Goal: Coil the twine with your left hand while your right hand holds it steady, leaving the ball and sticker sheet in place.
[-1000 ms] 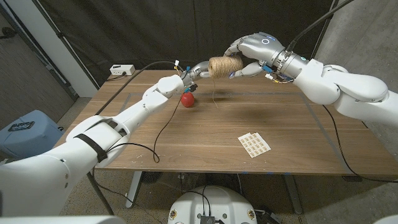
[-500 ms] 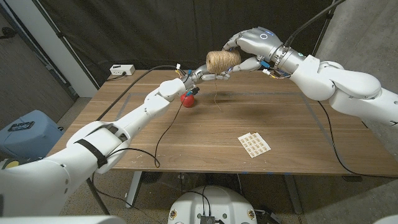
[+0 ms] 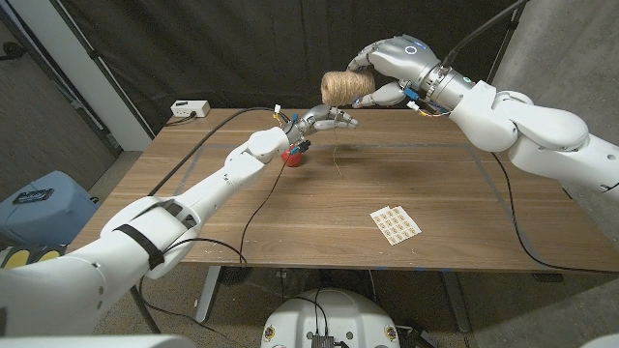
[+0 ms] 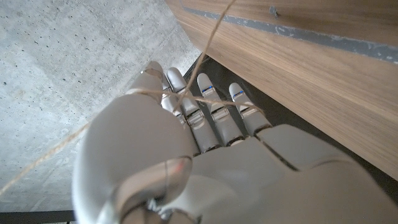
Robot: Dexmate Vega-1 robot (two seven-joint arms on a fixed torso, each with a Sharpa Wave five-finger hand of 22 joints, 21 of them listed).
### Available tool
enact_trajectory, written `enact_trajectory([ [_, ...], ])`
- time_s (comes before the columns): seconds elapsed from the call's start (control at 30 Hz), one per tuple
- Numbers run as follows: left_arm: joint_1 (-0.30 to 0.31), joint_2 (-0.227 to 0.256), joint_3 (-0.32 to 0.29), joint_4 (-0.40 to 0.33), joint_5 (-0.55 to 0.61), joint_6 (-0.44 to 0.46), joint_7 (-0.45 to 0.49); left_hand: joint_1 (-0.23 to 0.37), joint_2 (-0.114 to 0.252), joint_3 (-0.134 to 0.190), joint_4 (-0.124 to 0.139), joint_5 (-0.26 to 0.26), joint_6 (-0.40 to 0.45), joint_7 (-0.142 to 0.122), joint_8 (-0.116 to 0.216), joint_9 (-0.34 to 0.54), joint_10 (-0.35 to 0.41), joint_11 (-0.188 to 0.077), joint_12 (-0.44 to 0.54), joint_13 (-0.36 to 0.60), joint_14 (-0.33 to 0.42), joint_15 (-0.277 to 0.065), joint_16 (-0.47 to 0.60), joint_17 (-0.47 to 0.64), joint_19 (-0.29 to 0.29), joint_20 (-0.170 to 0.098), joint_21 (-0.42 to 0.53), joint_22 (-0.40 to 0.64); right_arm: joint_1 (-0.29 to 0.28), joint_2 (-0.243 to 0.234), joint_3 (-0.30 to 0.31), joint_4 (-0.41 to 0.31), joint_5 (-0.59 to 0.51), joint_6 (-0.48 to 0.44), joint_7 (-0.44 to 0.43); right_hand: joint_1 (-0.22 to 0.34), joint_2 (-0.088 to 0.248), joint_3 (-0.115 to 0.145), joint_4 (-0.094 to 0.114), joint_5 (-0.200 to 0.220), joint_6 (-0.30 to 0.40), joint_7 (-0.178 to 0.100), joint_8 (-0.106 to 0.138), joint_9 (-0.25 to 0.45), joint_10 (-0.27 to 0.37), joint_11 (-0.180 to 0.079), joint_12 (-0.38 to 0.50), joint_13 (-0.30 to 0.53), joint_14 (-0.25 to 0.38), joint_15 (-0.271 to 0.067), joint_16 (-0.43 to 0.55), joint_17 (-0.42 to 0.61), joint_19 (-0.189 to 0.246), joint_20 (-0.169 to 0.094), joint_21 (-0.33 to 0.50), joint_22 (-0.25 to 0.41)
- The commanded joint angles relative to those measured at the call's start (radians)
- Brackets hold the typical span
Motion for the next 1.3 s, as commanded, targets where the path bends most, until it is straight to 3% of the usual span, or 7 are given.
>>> enact_trajectory([
  [0.03,0.031,0.004,-0.003,-0.035,-0.011,0.019,0.003,0.004,0.002,-0.002,0.002,0.005,-0.003,0.002,0.0,0.005,-0.007,0.002,-0.002,0.007,0.004,0.003,-0.002,0.002,-0.002,0.005,0.0,0.001,0.022,0.015,-0.01,0.013,-0.008,-0.002,0.004,0.12,0.129,0.001,0.006,0.004,0.183,-0.179,0.005,0.001,0.153,-0.146,0.002,0.007,0.011,-0.137,0.0,0.004,-0.002,-0.01,-0.001,0.003],
  [0.77,0.086,0.035,-0.011,-0.135,-0.017,0.059,0.028,0.004,0.004,-0.002,0.003,0.007,-0.006,0.001,-0.002,0.005,-0.008,0.002,-0.005,0.007,0.002,0.003,-0.005,0.002,-0.004,0.007,0.0,0.001,0.061,0.046,-0.034,0.038,-0.004,0.005,0.033,0.119,0.129,0.0,0.005,0.005,0.181,-0.178,0.004,0.001,0.15,-0.147,-0.002,0.007,0.011,-0.139,-0.004,0.004,-0.001,-0.011,-0.001,0.003],
  [1.3,0.125,0.068,-0.016,-0.204,-0.021,0.071,0.046,0.006,0.004,-0.002,0.002,0.007,-0.005,0.001,-0.002,0.005,-0.007,0.003,-0.006,0.006,0.003,0.005,-0.007,0.002,-0.003,0.006,0.0,0.001,0.106,0.111,-0.067,0.068,-0.011,-0.047,0.077,0.116,0.131,-0.001,0.006,0.005,0.18,-0.179,0.004,0.001,0.151,-0.147,-0.004,0.006,0.01,-0.138,-0.008,0.004,-0.001,-0.012,-0.001,0.003],
])
